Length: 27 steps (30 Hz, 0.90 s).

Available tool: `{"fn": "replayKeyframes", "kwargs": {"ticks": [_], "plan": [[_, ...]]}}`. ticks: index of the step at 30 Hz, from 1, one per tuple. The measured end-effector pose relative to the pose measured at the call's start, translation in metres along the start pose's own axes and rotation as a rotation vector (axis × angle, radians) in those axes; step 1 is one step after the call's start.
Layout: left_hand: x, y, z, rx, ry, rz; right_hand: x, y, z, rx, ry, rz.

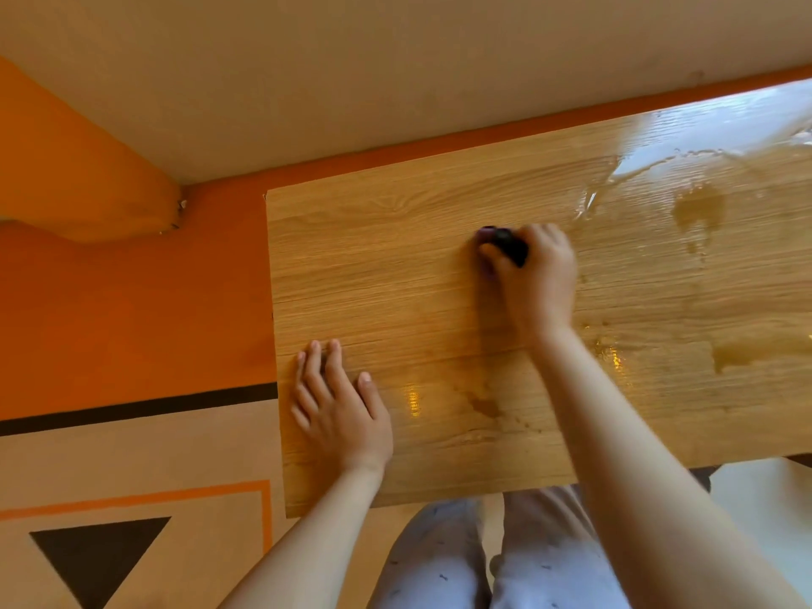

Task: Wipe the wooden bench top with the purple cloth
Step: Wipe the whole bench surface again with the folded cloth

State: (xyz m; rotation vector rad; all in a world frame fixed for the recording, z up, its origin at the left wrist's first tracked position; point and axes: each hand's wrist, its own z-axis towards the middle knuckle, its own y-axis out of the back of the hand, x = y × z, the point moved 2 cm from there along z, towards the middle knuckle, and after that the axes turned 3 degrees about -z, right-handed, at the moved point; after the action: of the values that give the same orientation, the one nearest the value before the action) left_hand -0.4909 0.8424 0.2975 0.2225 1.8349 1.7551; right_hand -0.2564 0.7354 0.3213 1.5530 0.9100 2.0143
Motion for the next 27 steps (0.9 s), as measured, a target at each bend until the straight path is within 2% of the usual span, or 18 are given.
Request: {"fn": "replayKeyframes", "kwargs": {"ticks": [3, 5, 11, 14, 18, 22, 27], "plan": [[0.001, 0.000, 0.000, 0.004, 0.003, -0.007, -0.024, 0.023, 0.002, -0.055, -0.125, -0.028], [0.001, -0.001, -0.001, 0.008, 0.000, -0.006, -0.015, 0.017, -0.011, -0.053, -0.137, -0.044], [0.001, 0.000, 0.000, 0.015, 0.005, 0.027, 0.071, -0.052, -0.090, 0.204, 0.169, 0.033], [0.000, -0.001, 0.000, -0.006, -0.006, 0.043, 0.088, -0.063, -0.109, 0.243, 0.247, 0.059], [0.002, -0.002, -0.001, 0.011, -0.005, 0.012, 0.054, -0.034, -0.080, 0.127, 0.130, 0.090], [0.001, 0.000, -0.001, 0.011, -0.003, -0.002, -0.008, 0.019, -0.042, 0.002, -0.055, -0.007], [0.001, 0.000, 0.000, 0.008, -0.001, -0.012, -0.019, 0.033, -0.045, -0.008, -0.134, -0.047]]}}
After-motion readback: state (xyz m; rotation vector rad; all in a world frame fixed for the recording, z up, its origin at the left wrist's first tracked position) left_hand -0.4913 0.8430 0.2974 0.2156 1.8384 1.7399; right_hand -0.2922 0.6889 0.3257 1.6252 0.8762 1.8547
